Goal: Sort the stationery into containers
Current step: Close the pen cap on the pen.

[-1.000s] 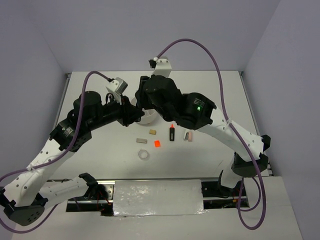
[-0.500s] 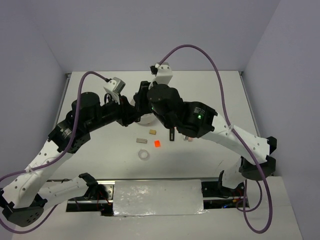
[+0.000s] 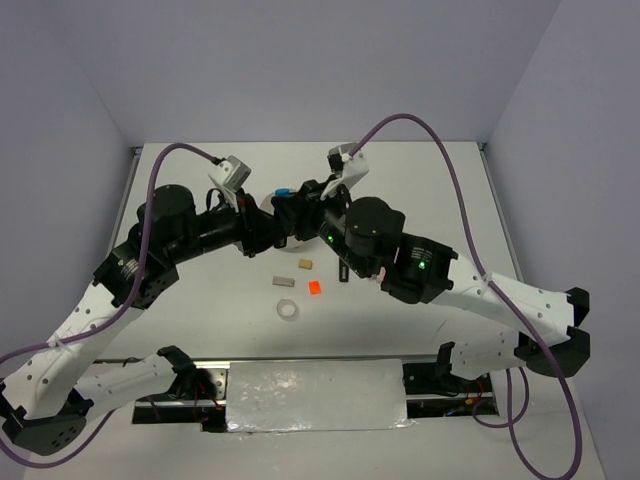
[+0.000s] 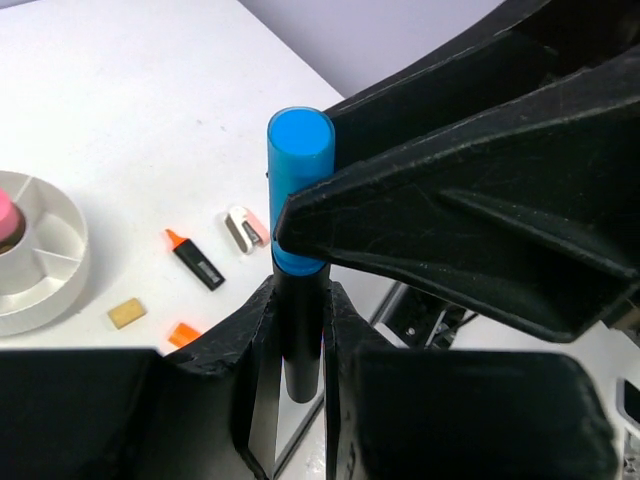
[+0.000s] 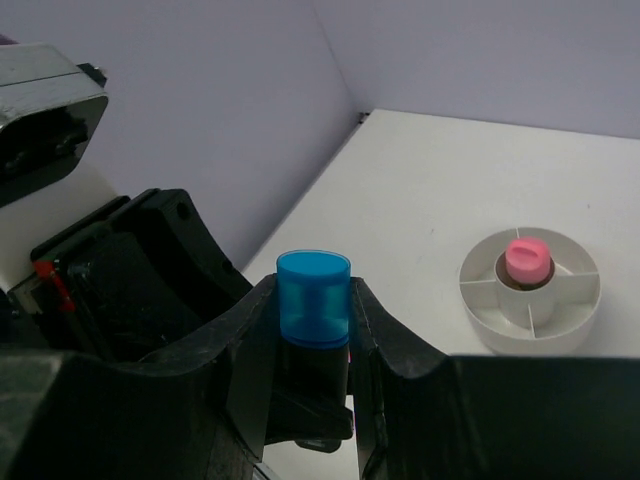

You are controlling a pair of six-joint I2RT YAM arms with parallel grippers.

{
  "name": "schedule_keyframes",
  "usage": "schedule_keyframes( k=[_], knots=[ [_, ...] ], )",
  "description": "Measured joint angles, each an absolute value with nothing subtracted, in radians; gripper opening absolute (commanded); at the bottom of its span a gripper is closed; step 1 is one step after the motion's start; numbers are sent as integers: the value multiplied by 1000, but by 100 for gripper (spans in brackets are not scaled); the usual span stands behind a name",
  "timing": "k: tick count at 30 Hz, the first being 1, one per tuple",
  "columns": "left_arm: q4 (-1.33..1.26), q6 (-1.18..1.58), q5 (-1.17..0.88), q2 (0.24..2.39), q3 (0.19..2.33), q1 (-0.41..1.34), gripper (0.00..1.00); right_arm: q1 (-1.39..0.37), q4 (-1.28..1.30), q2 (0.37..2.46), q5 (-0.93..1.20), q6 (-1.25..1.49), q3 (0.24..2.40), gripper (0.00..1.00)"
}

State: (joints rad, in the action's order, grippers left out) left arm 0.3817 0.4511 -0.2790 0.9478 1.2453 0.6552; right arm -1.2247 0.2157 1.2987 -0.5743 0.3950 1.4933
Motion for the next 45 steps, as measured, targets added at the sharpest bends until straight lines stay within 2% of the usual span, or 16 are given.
schedule_keyframes(
  k=[11,19,24,27,29,35,45],
  knots=[
    [329,424,-378,935,1245,650,0,-1193,72,1216,-392,292,1396,1],
    [317,387,-415,912,1245,650,0,-1124,43,1189,-147,254,1385,0],
    [313,366,-426,908,1244,649,0,-1088,44,1185,-47,250,1385,4],
    [311,361,-424,894,1236,649,0,-1086,43,1185,-17,253,1385,12],
    [311,347,-420,891,1236,650,0,-1085,43,1186,-8,254,1389,16],
    [313,312,-377,889,1236,652,0,-1086,87,1205,-35,278,1428,15],
    [313,282,-222,879,1223,658,0,-1142,271,1332,-240,314,1625,19]
  ],
)
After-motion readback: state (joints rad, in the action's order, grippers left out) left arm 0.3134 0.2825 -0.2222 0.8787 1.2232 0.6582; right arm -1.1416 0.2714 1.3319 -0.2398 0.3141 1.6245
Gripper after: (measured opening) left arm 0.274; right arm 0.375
